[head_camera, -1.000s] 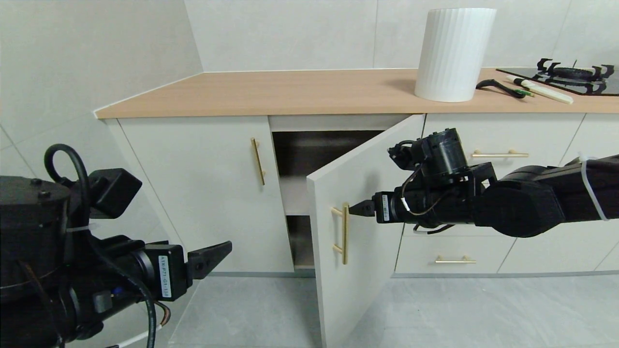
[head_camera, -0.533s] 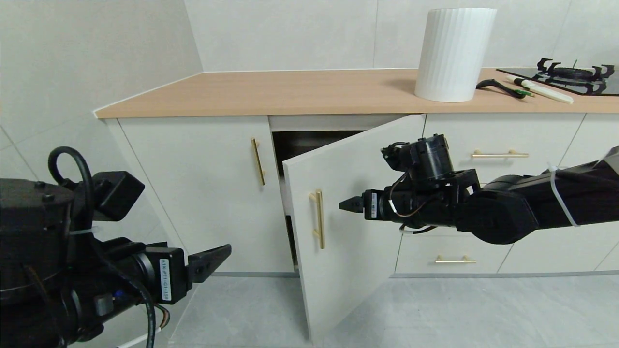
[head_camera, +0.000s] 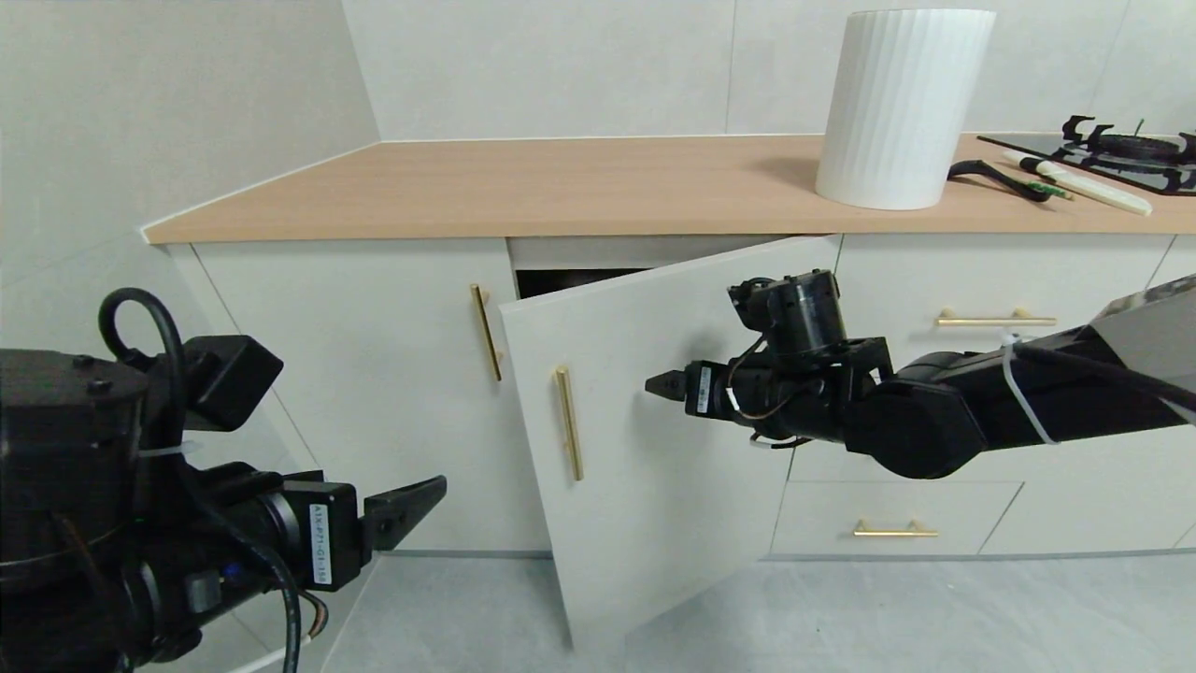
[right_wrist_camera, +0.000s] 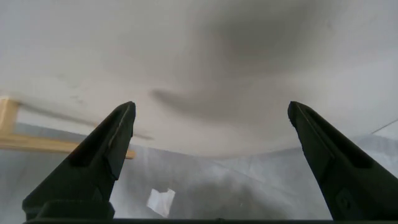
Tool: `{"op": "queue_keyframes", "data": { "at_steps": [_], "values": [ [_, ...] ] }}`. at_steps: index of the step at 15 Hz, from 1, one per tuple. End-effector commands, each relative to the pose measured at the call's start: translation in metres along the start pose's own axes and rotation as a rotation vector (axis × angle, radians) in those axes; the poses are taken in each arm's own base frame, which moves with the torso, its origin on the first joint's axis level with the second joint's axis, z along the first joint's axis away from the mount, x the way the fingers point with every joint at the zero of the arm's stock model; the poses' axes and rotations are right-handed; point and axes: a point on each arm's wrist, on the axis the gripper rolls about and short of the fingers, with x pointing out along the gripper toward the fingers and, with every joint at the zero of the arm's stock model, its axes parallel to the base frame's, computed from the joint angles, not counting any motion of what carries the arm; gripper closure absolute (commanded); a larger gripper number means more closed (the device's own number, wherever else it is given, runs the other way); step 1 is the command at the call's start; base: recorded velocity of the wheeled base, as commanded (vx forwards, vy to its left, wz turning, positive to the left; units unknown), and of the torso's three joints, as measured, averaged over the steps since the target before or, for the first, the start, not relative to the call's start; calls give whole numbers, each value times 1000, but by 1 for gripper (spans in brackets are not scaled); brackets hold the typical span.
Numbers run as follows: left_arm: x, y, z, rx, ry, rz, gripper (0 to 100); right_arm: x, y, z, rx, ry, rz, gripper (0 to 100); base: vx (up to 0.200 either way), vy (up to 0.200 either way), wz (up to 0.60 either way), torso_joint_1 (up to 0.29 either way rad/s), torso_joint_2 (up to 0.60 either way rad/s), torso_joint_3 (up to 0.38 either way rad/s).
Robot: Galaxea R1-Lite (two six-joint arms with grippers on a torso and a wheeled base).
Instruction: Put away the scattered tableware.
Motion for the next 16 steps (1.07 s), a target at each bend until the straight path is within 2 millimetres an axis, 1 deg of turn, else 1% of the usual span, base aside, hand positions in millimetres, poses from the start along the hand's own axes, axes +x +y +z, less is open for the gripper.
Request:
{"op": "queue_keyframes", "data": {
  "at_steps": [1,2,4,5,6,8,9,10,14,16],
  "values": [
    [0,0,0,-1,-1,0,0,4,4,-4,1,9,9,0,200,0,0,-7,2,-2],
    [0,0,1,-2,-4,0,0,2,6,-4,15,6,14,0,0,0,0,0,0,0],
    [0,0,1,-2,-4,0,0,4,24,-5,66,7,52,0,0,0,0,0,0,0],
    [0,0,1,-4,-4,0,0,8,29,-6,95,9,61,0,0,0,0,0,0,0],
    [0,0,1,-4,-6,0,0,16,34,-5,150,-7,64,0,0,0,0,0,0,0],
    [0,0,1,-6,-6,0,0,37,35,-4,214,-59,20,0,0,0,0,0,0,0],
    [0,0,1,-6,-6,0,0,41,36,-4,226,-70,11,0,0,0,0,0,0,0],
    [1,-1,1,-5,-3,1,0,51,36,-3,254,-94,-3,0,0,0,0,0,0,0],
    [3,-1,1,-4,2,3,0,63,34,7,335,-150,-13,0,0,0,0,0,0,0],
    [3,-1,1,-4,2,3,0,74,27,11,349,-194,-48,0,0,0,0,0,0,0]
  ]
}}
